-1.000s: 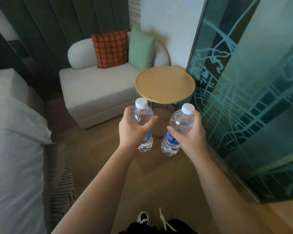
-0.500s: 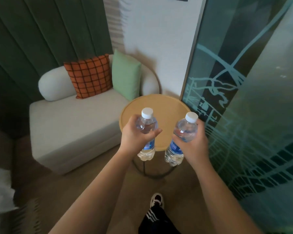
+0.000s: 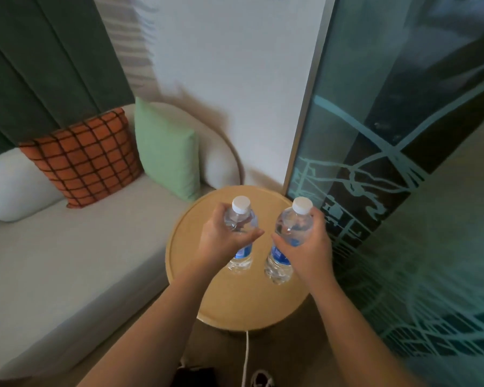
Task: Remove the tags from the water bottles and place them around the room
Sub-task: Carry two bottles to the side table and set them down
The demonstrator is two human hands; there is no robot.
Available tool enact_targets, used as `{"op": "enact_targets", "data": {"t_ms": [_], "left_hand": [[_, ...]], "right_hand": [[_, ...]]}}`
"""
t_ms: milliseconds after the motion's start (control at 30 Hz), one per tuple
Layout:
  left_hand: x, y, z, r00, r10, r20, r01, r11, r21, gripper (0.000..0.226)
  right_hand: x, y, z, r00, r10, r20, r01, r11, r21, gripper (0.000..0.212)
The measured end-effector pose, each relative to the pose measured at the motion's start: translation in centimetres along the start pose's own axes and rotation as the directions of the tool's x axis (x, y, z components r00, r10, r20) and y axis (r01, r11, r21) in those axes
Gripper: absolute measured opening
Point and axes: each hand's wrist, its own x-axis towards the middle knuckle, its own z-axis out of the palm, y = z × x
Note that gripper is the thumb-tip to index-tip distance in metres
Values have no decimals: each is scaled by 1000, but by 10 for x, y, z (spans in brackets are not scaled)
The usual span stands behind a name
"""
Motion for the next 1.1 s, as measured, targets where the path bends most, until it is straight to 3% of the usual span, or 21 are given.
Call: {"op": "enact_targets", "data": {"t_ms": [200,333,533,800,1100], "left_hand": [[85,-41,-6,981,22,194,-17,999,-27,65],[153,-69,-19,939,56,340,-79,995,55,74],[235,-99,-15,887,-7,461,-36,996,84,80],[312,-120,56,805,71,589,-142,987,75,68],[325,-142,136,800,133,585,-163,987,-1,75]], "right_hand": [[46,9,56,986,106,-125,-109,994,-21,76],[74,19,94,949,184,-254,-201,979,-40,76],[121,44,125,894,279,-352,-326,942,-80,76],[177,109,128,872,328,-363,-368,929,-45,70],[203,166,118,903,320,-285,-356,931,-81,75]]}}
